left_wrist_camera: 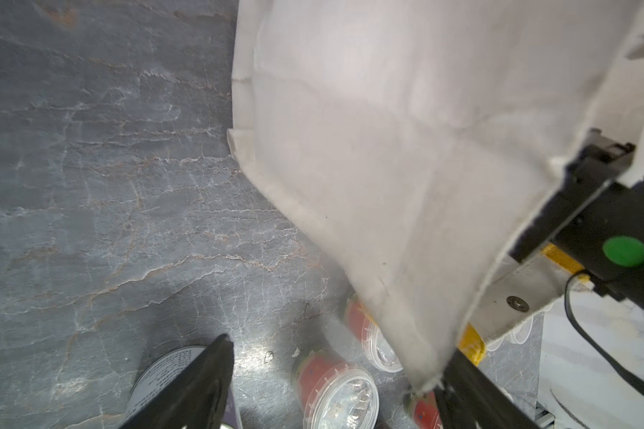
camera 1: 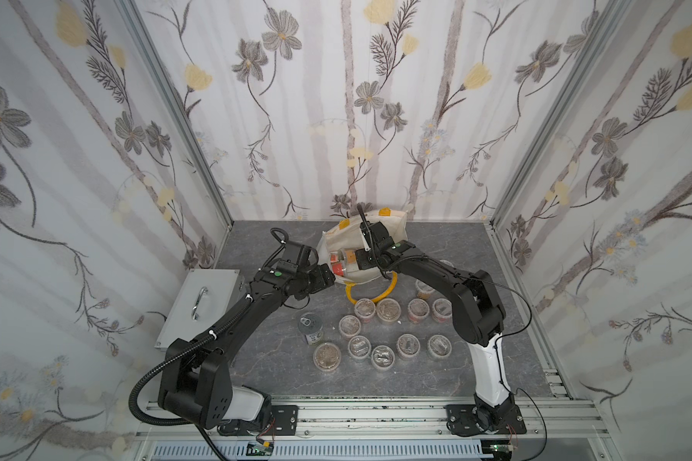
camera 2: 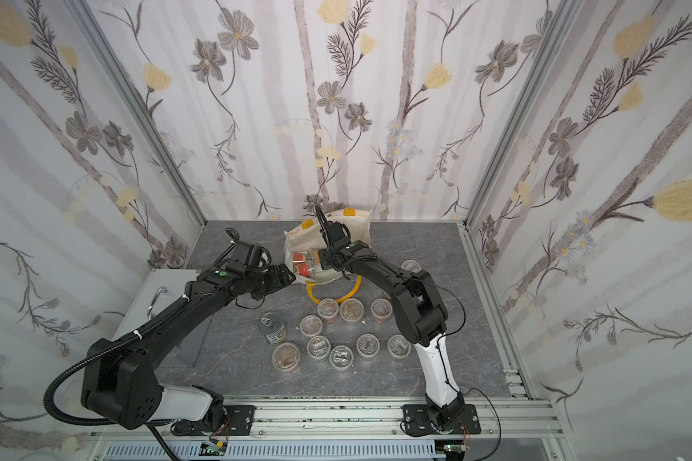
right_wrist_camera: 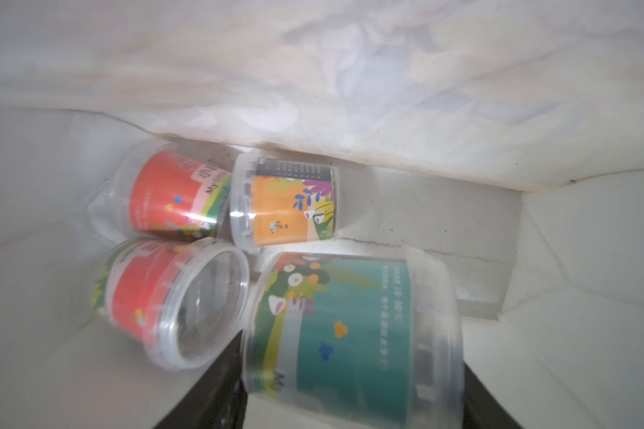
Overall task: Take out the seed jars from the canvas bag
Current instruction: Pick up the seed jar from the canvas bag, then place the seed jar at the center of the board.
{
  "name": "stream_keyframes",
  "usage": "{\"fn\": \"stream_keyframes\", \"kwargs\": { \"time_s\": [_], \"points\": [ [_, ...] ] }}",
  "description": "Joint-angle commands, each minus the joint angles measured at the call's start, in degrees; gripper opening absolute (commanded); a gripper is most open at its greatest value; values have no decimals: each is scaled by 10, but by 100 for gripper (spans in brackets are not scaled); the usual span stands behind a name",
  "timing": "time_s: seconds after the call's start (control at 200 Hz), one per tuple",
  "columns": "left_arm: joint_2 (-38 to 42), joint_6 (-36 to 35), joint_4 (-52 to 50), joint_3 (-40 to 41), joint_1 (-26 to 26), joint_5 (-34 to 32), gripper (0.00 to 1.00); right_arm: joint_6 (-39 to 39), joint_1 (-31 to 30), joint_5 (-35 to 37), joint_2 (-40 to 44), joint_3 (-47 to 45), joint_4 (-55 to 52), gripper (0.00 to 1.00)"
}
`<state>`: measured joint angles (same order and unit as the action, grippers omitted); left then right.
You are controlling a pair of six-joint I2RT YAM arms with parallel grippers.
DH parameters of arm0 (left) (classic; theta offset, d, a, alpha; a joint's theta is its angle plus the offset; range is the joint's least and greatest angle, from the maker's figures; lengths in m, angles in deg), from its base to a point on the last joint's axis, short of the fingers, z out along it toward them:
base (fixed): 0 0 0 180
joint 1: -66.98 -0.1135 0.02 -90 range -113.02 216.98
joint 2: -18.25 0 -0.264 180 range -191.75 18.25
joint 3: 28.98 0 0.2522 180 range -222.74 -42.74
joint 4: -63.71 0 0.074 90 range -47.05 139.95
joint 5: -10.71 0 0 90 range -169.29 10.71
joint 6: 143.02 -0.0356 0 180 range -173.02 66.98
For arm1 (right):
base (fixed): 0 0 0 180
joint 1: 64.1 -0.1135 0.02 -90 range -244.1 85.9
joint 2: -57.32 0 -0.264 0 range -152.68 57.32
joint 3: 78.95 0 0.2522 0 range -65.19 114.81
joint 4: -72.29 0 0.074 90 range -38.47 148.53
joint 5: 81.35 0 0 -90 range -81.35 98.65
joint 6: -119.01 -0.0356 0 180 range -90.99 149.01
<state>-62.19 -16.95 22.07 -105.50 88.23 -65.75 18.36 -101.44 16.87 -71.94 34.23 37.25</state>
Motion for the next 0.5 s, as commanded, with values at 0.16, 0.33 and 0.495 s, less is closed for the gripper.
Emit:
{"fn": "stream_keyframes", "kwargs": {
  "time_s": [0.16, 0.33, 0.495],
  "points": [
    [-37, 12, -54, -76, -22, -23, 85, 109, -3, -83, 133, -101, 68, 60],
    [-74, 17, -70, -124, -41, -20, 86, 168, -12, -101, 234, -176, 90, 60],
    [-117, 22, -81, -182, -57, -9, 87, 243, -36, -101, 337, -248, 112, 60]
  ]
}}
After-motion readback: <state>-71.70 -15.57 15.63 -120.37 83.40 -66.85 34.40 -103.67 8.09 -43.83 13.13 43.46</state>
